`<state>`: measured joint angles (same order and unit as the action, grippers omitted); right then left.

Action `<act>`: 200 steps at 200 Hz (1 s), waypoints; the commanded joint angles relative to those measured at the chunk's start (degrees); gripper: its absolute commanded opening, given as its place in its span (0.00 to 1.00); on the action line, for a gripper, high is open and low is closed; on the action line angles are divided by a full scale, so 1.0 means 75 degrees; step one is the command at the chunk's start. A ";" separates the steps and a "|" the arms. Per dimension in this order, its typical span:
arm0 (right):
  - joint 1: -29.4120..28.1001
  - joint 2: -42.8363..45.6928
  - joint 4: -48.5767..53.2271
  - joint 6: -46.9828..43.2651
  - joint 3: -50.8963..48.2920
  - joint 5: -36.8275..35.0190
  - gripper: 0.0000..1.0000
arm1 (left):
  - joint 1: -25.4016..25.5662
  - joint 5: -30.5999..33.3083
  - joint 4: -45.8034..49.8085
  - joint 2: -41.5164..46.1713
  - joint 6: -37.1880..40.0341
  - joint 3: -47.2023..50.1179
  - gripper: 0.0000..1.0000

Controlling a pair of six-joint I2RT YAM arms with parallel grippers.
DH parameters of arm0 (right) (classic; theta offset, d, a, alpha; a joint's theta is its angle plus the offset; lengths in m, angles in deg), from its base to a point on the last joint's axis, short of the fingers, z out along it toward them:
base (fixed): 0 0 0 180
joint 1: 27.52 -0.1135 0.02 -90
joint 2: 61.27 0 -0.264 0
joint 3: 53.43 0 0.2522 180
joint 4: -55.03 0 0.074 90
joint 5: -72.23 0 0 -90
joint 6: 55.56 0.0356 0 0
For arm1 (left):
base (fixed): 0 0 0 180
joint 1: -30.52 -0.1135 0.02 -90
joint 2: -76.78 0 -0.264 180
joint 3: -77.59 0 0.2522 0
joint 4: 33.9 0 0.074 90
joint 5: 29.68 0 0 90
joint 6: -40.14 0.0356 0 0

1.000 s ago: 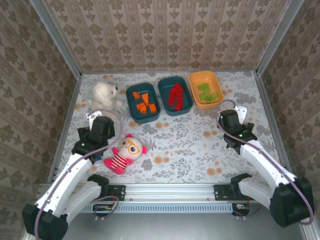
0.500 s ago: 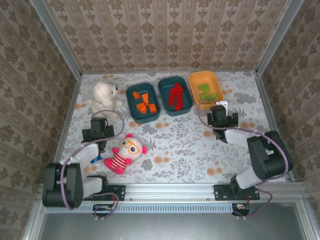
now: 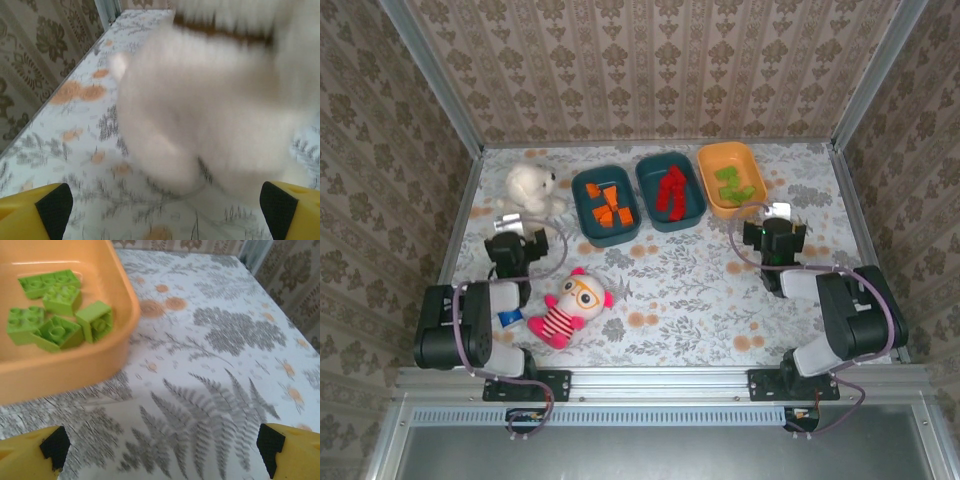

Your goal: Sort the legos into containers by color

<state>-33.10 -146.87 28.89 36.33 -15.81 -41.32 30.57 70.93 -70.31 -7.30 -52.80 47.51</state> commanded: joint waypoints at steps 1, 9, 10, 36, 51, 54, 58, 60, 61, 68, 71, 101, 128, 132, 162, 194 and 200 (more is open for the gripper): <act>0.0147 0.0251 -0.1630 0.0194 -0.0498 0.0616 1.00 | -0.0055 -0.0222 -0.3418 -0.0868 0.0195 0.0767 1.00; 0.0156 0.0247 -0.1637 0.0176 -0.0505 0.0691 1.00 | -0.0065 -0.0226 -0.3049 -0.0688 0.0173 0.0676 1.00; 0.0157 0.0235 -0.1639 0.0173 -0.0501 0.0703 1.00 | -0.0065 -0.0223 -0.2949 -0.0669 0.0159 0.0658 1.00; 0.0147 -0.0542 -0.2798 0.0001 -0.0630 0.0794 1.00 | 0.0035 -0.0290 -0.1253 -0.0523 0.0305 -0.0181 1.00; 0.0216 -0.0262 -0.1810 0.0228 -0.0402 0.0834 1.00 | 0.0072 -0.0385 -0.0608 -0.0535 0.0389 -0.0524 1.00; 0.0217 -0.0350 -0.1927 0.0181 -0.0377 0.0825 1.00 | 0.0091 -0.0368 -0.0551 -0.0550 0.0397 -0.0561 1.00; 0.0211 -0.0408 -0.1925 0.0152 -0.0314 0.0792 1.00 | 0.0111 -0.0352 -0.0444 -0.0537 0.0409 -0.0621 1.00; 0.0207 -0.0398 -0.1856 0.0154 -0.0287 0.0789 1.00 | 0.0116 -0.0343 -0.0382 -0.0542 0.0414 -0.0645 1.00; 0.0212 -0.0381 -0.1819 0.0162 -0.0281 0.0799 1.00 | 0.0125 -0.0334 -0.0356 -0.0532 0.0415 -0.0658 1.00; 0.0260 -0.0276 -0.1555 0.0257 -0.0253 0.0868 1.00 | 0.0145 -0.0303 -0.0265 -0.0526 0.0404 -0.0688 1.00; 0.0274 -0.0303 -0.1588 0.0263 -0.0251 0.0884 1.00 | 0.0144 -0.0302 -0.0292 -0.0535 0.0414 -0.0684 1.00; 0.0276 -0.0299 -0.1610 0.0251 -0.0260 0.0880 1.00 | 0.0145 -0.0290 -0.0306 -0.0537 0.0412 -0.0681 1.00; 0.0276 -0.0296 -0.1651 0.0240 -0.0275 0.0883 1.00 | 0.0235 -0.0228 -0.0307 -0.0538 0.0528 -0.0692 1.00; 0.0273 -0.0296 -0.1640 0.0237 -0.0275 0.0884 1.00 | 0.0258 -0.0240 -0.0241 -0.0544 0.0574 -0.0748 1.00; 0.0276 -0.0294 -0.1650 0.0234 -0.0275 0.0881 1.00 | 0.0321 -0.0290 -0.0153 -0.0554 0.0679 -0.0798 1.00; 0.0276 -0.0309 -0.1650 0.0243 -0.0275 0.0879 1.00 | 0.0320 -0.0291 -0.0144 -0.0554 0.0662 -0.0798 1.00; 0.0276 -0.0314 -0.1647 0.0240 -0.0275 0.0884 1.00 | 0.0321 -0.0290 -0.0148 -0.0553 0.0662 -0.0789 1.00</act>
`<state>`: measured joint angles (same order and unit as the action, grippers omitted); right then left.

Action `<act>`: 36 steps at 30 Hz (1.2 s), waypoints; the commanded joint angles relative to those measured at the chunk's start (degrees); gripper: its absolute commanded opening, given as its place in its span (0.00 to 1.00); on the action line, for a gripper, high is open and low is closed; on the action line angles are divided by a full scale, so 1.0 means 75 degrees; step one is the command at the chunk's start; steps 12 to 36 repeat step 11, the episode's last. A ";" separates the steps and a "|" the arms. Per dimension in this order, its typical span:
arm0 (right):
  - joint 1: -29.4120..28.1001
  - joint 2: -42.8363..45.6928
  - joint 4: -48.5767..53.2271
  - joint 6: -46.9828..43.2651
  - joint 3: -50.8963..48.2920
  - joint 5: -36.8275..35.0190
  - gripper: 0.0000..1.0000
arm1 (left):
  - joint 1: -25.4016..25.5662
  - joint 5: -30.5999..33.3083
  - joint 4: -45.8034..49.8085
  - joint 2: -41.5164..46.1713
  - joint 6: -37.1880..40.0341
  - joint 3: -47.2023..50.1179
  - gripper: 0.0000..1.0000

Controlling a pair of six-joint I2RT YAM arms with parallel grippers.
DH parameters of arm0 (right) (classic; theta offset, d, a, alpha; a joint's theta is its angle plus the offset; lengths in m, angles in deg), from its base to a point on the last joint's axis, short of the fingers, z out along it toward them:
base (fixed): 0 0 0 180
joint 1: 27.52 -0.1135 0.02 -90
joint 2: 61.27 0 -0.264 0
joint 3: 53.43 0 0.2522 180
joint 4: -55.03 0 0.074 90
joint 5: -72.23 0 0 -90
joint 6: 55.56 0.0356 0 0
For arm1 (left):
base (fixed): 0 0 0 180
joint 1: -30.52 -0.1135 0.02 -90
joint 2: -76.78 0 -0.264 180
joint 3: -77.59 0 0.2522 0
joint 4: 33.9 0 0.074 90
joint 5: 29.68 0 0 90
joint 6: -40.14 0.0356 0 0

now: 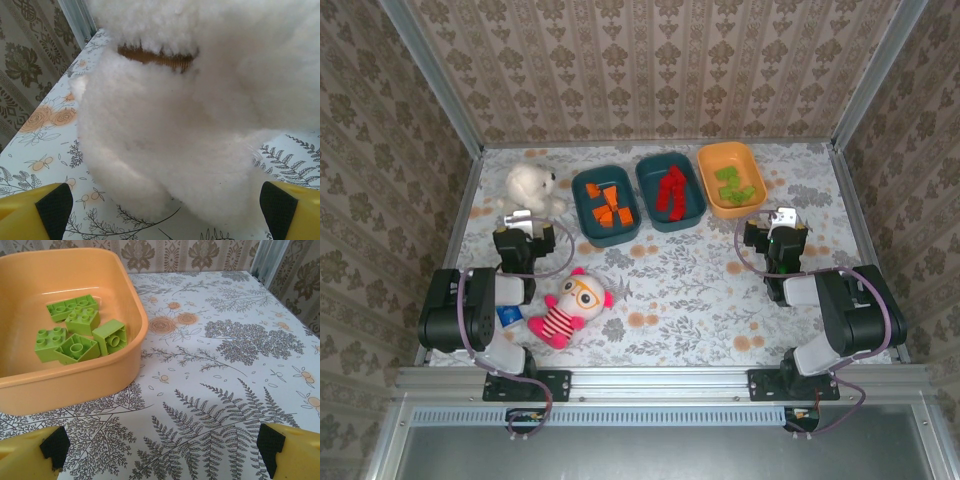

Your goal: Sort the legos into containers by color

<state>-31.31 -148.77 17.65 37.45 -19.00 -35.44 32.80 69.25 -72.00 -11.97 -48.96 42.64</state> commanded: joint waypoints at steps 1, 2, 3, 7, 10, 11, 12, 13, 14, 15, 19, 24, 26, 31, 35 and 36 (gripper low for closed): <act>0.0037 -0.0062 -0.0152 0.0091 0.0151 0.0097 1.00 | 0.0024 -0.0065 0.0079 0.0075 0.0149 -0.0145 1.00; 0.0040 -0.0057 -0.0158 0.0087 0.0152 0.0105 1.00 | 0.0024 -0.0065 0.0082 0.0070 0.0143 -0.0141 1.00; 0.0037 -0.0054 -0.0155 0.0091 0.0147 0.0095 1.00 | 0.0024 -0.0065 0.0081 0.0068 0.0148 -0.0142 1.00; 0.0060 -0.0079 -0.0023 0.0115 0.0233 0.0167 1.00 | 0.0024 -0.0071 0.0082 0.0079 0.0154 -0.0150 1.00; 0.0059 -0.0058 -0.0099 0.0115 0.0182 0.0172 1.00 | 0.0024 -0.0065 0.0078 0.0071 0.0149 -0.0151 1.00; 0.0062 -0.0044 -0.0129 0.0116 0.0157 0.0170 1.00 | 0.0024 -0.0065 0.0080 0.0077 0.0149 -0.0151 1.00; 0.0062 -0.0044 -0.0129 0.0116 0.0157 0.0170 1.00 | 0.0024 -0.0065 0.0080 0.0077 0.0149 -0.0151 1.00; 0.0062 -0.0044 -0.0129 0.0116 0.0157 0.0170 1.00 | 0.0024 -0.0065 0.0080 0.0077 0.0149 -0.0151 1.00; 0.0062 -0.0044 -0.0129 0.0116 0.0157 0.0170 1.00 | 0.0024 -0.0065 0.0080 0.0077 0.0149 -0.0151 1.00; 0.0062 -0.0044 -0.0129 0.0116 0.0157 0.0170 1.00 | 0.0024 -0.0065 0.0080 0.0077 0.0149 -0.0151 1.00; 0.0062 -0.0044 -0.0129 0.0116 0.0157 0.0170 1.00 | 0.0024 -0.0065 0.0080 0.0077 0.0149 -0.0151 1.00; 0.0062 -0.0044 -0.0129 0.0116 0.0157 0.0170 1.00 | 0.0024 -0.0065 0.0080 0.0077 0.0149 -0.0151 1.00; 0.0062 -0.0044 -0.0129 0.0116 0.0157 0.0170 1.00 | 0.0024 -0.0065 0.0080 0.0077 0.0149 -0.0151 1.00; 0.0062 -0.0044 -0.0129 0.0116 0.0157 0.0170 1.00 | 0.0024 -0.0065 0.0080 0.0077 0.0149 -0.0151 1.00; 0.0062 -0.0044 -0.0129 0.0116 0.0157 0.0170 1.00 | 0.0024 -0.0065 0.0080 0.0077 0.0149 -0.0151 1.00; 0.0062 -0.0044 -0.0129 0.0116 0.0157 0.0170 1.00 | 0.0024 -0.0065 0.0080 0.0077 0.0149 -0.0151 1.00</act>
